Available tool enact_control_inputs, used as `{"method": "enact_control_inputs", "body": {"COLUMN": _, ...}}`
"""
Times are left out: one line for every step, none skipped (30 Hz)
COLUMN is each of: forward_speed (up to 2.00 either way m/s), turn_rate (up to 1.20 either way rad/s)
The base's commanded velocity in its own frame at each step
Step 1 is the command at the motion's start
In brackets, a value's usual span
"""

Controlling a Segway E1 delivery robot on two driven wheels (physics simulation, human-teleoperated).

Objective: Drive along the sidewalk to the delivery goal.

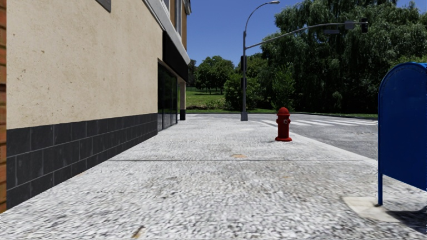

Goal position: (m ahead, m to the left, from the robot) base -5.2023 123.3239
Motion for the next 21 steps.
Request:
{"method": "enact_control_inputs", "body": {"forward_speed": 1.98, "turn_rate": 0.0}}
{"method": "enact_control_inputs", "body": {"forward_speed": 1.95, "turn_rate": 0.0}}
{"method": "enact_control_inputs", "body": {"forward_speed": 1.95, "turn_rate": 0.0}}
{"method": "enact_control_inputs", "body": {"forward_speed": 1.94, "turn_rate": 0.0}}
{"method": "enact_control_inputs", "body": {"forward_speed": 1.94, "turn_rate": 0.0}}
{"method": "enact_control_inputs", "body": {"forward_speed": 1.94, "turn_rate": 0.0}}
{"method": "enact_control_inputs", "body": {"forward_speed": 1.94, "turn_rate": 0.0}}
{"method": "enact_control_inputs", "body": {"forward_speed": 1.94, "turn_rate": 0.0}}
{"method": "enact_control_inputs", "body": {"forward_speed": 1.94, "turn_rate": 0.0}}
{"method": "enact_control_inputs", "body": {"forward_speed": 1.94, "turn_rate": 0.0}}
{"method": "enact_control_inputs", "body": {"forward_speed": 1.95, "turn_rate": 0.0}}
{"method": "enact_control_inputs", "body": {"forward_speed": 1.96, "turn_rate": 0.0}}
{"method": "enact_control_inputs", "body": {"forward_speed": 1.96, "turn_rate": 0.0}}
{"method": "enact_control_inputs", "body": {"forward_speed": 1.96, "turn_rate": 0.0}}
{"method": "enact_control_inputs", "body": {"forward_speed": 1.96, "turn_rate": 0.0}}
{"method": "enact_control_inputs", "body": {"forward_speed": 1.96, "turn_rate": 0.0}}
{"method": "enact_control_inputs", "body": {"forward_speed": 1.96, "turn_rate": 0.0}}
{"method": "enact_control_inputs", "body": {"forward_speed": 1.96, "turn_rate": 0.0}}
{"method": "enact_control_inputs", "body": {"forward_speed": 1.96, "turn_rate": 0.0}}
{"method": "enact_control_inputs", "body": {"forward_speed": 1.97, "turn_rate": 0.0}}
{"method": "enact_control_inputs", "body": {"forward_speed": 1.97, "turn_rate": 0.0}}
